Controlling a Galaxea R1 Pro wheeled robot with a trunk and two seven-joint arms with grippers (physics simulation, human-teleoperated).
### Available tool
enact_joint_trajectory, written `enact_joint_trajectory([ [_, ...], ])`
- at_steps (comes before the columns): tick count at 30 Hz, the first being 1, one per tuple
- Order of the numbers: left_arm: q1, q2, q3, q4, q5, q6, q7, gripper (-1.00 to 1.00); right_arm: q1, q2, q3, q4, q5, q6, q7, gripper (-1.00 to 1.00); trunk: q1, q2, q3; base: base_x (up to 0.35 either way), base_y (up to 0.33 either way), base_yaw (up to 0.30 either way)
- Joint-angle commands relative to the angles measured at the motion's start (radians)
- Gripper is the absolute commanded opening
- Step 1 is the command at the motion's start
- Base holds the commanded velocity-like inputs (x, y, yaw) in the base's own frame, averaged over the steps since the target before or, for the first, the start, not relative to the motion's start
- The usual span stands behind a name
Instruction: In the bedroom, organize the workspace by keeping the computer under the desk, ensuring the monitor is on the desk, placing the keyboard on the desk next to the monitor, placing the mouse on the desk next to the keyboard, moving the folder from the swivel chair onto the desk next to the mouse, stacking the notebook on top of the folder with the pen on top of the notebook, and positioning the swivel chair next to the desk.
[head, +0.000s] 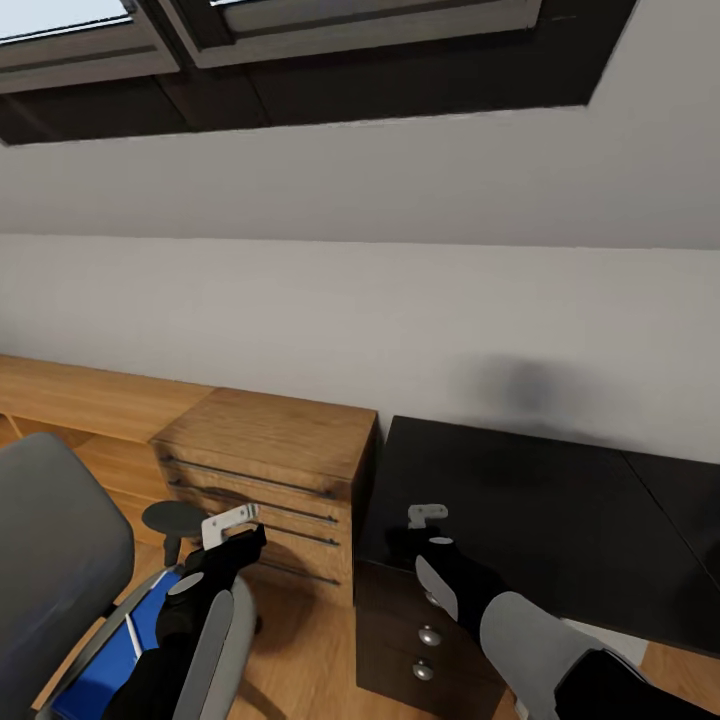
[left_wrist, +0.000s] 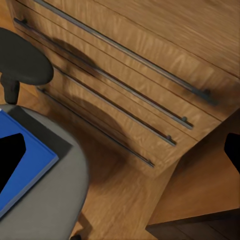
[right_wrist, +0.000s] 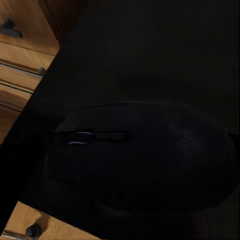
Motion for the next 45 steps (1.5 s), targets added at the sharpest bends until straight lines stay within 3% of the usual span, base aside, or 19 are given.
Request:
enact_joint_trajectory([
  [1, -0.001, 0.0, -0.001, -0.001, 0.01, 0.002, 0.01, 1.0, -0.001, 0.0, 0.008, -0.003, -0.008, 0.005, -0.027, -1.0, 0.004, -0.008, -0.004, 0.0, 0.0, 0.0],
  [5, -0.001, 0.0, -0.001, 0.003, 0.01, 0.002, 0.011, 1.0, -0.001, 0.002, 0.009, -0.005, -0.008, 0.001, -0.058, -1.0, 0.019, -0.036, -0.017, 0.0, 0.0, 0.0],
  [20, -0.001, 0.0, -0.001, 0.004, 0.009, 0.002, 0.011, 1.0, -0.001, 0.002, 0.014, -0.042, -0.009, -0.002, -0.06, -1.0, 0.077, -0.141, -0.064, 0.0, 0.0, 0.0],
  [25, -0.001, 0.0, -0.001, 0.004, 0.009, 0.002, 0.011, 1.0, -0.001, 0.014, 0.015, -0.067, -0.01, 0.002, -0.059, -1.0, 0.096, -0.176, -0.08, 0.0, 0.0, 0.0],
  [29, -0.001, 0.001, 0.0, 0.004, 0.009, 0.002, 0.01, 1.0, -0.001, 0.016, 0.016, -0.077, -0.01, -0.001, -0.057, -1.0, 0.096, -0.176, -0.08, 0.0, 0.0, 0.0],
  [34, -0.001, 0.004, -0.001, 0.066, 0.01, 0.001, 0.007, 1.0, -0.001, 0.017, 0.017, -0.077, -0.01, 0.001, -0.057, -1.0, 0.096, -0.176, -0.08, 0.003, 0.0, 0.0],
  [45, -0.001, 0.003, -0.021, 0.071, 0.009, -0.002, 0.007, 1.0, -0.001, 0.016, 0.018, -0.074, -0.008, -0.015, -0.049, -1.0, 0.096, -0.176, -0.08, 0.142, 0.0, 0.0],
])
